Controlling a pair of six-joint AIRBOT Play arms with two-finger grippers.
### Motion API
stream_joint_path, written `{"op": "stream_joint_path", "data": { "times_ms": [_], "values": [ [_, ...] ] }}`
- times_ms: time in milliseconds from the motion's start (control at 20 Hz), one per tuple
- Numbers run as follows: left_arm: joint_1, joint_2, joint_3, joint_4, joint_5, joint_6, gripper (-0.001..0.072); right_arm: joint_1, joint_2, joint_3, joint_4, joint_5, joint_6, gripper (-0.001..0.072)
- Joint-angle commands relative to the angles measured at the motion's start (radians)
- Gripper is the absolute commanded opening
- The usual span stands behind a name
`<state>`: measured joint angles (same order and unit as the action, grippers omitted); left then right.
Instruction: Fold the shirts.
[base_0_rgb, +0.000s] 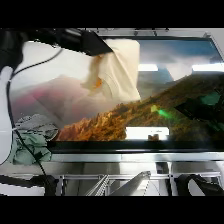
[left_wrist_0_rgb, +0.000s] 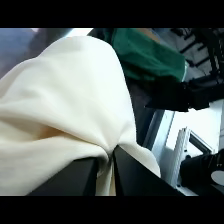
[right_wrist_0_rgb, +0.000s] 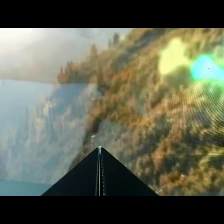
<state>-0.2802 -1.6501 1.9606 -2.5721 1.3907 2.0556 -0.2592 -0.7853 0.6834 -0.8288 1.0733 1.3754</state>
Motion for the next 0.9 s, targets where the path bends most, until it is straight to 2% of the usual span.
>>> {"op": "stream_joint_path", "data": {
  "times_ms": [0, 50, 100, 200, 300, 400, 500, 750, 850],
  "values": [
    [-0.158, 0.004, -0.119, 0.148, -0.033, 0.023, 0.0394, 0.000, 0.000, 0.000, 0.000, 0.008, 0.000, 0.0024],
    [-0.177, -0.001, -0.154, 0.164, -0.028, 0.023, 0.0645, 0.000, 0.000, 0.000, 0.000, 0.009, 0.000, 0.0027],
    [-0.188, -0.003, -0.186, 0.174, -0.019, 0.021, 0.0706, 0.000, 0.000, 0.000, -0.001, 0.019, -0.001, 0.0077],
    [-0.177, -0.003, -0.222, 0.173, 0.021, 0.019, 0.0702, 0.000, -0.001, 0.000, -0.001, 0.055, -0.060, 0.0538],
    [-0.140, -0.003, -0.250, 0.173, 0.089, -0.026, 0.0701, 0.001, -0.009, 0.000, -0.001, 0.090, -0.071, 0.0506],
    [-0.085, -0.003, -0.307, 0.173, 0.107, -0.045, 0.0701, 0.001, -0.034, -0.002, 0.000, 0.111, -0.088, 0.0507],
    [-0.025, -0.003, -0.388, 0.172, 0.030, -0.045, 0.0702, 0.001, -0.087, -0.013, 0.000, 0.112, -0.091, 0.0507],
    [0.082, -0.008, -0.544, 0.169, -0.286, -0.045, 0.0701, 0.053, -0.237, -0.087, 0.007, 0.079, -0.095, 0.0507],
    [0.116, -0.043, -0.526, 0.169, -0.272, -0.046, 0.0700, 0.124, -0.265, -0.128, 0.007, 0.002, -0.097, 0.0507]
  ]
}}
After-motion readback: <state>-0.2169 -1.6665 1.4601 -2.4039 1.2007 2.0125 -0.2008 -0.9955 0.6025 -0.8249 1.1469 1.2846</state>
